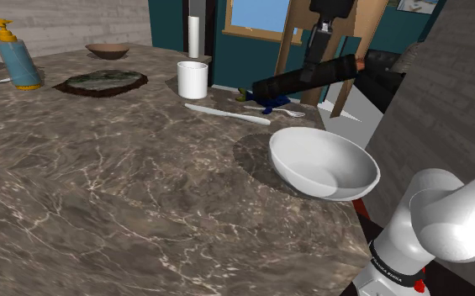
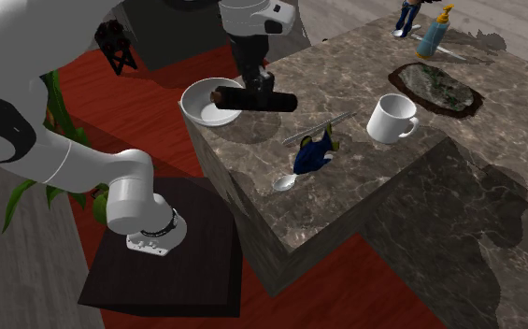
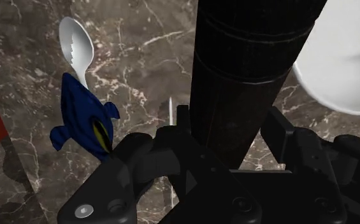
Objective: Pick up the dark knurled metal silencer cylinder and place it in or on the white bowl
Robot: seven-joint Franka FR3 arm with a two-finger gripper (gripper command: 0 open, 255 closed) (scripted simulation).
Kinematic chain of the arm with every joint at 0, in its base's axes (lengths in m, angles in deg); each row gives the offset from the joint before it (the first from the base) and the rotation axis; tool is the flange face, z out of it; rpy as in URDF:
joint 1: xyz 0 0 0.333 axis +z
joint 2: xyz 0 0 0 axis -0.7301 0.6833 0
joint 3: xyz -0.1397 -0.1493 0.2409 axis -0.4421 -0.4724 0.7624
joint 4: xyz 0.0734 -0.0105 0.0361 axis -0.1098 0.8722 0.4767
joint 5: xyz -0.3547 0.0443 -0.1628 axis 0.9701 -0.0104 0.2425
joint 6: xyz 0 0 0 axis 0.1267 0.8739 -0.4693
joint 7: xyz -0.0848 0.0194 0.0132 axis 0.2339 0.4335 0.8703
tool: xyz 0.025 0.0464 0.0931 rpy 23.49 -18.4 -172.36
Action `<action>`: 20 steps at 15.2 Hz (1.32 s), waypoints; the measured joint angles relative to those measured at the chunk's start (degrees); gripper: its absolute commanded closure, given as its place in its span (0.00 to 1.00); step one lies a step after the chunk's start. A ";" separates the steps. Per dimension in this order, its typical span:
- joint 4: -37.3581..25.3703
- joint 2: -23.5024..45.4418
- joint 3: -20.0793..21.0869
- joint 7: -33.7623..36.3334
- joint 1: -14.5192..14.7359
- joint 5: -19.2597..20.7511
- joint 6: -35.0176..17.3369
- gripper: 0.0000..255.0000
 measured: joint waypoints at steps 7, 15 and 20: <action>2.75 -5.83 6.63 8.53 2.32 -3.92 2.63 1.00; 6.76 -10.94 12.20 15.43 4.37 -8.02 3.00 1.00; 11.98 -12.86 12.63 15.37 4.78 -8.61 -0.30 1.00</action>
